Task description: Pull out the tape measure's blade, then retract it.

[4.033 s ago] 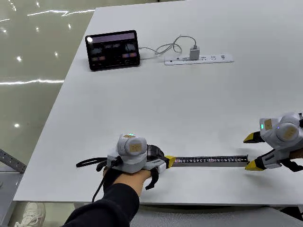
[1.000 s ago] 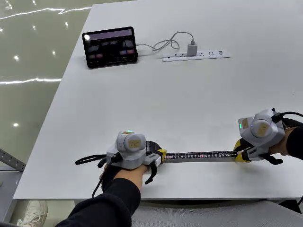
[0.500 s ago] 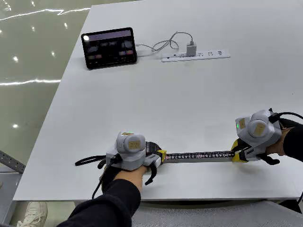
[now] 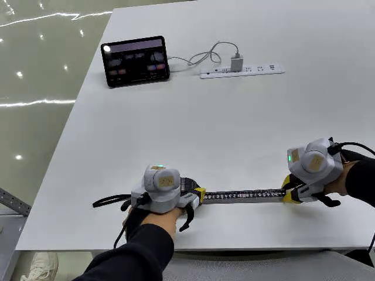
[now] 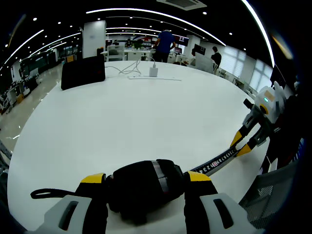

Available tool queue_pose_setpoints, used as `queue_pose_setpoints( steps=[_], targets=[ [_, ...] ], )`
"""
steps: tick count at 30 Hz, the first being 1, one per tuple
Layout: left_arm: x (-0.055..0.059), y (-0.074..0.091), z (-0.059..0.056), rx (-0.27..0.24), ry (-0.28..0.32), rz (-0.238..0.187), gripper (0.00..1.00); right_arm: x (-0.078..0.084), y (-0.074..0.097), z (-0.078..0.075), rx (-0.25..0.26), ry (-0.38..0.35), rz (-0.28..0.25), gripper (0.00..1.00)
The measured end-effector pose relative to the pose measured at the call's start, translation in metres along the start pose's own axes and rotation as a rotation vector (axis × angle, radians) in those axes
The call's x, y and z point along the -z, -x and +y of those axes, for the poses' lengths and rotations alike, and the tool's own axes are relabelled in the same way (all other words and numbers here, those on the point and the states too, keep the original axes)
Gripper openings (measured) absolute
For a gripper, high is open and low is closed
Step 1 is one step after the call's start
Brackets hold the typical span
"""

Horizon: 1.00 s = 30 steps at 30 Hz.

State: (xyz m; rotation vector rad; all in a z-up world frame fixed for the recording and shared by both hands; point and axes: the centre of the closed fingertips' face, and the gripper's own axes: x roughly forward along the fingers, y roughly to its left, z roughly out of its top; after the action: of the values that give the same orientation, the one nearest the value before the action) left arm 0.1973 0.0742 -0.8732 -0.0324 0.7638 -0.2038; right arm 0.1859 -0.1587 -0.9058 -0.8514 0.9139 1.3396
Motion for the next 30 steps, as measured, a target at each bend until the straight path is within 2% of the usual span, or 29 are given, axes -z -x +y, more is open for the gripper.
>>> queue_pose_setpoints(
  steps=[30],
  targets=[
    [0.001, 0.000, 0.000, -0.001, 0.008, 0.002, 0.59, -0.011, -0.007, -0.001, 0.003, -0.007, -0.011, 0.11]
  ],
)
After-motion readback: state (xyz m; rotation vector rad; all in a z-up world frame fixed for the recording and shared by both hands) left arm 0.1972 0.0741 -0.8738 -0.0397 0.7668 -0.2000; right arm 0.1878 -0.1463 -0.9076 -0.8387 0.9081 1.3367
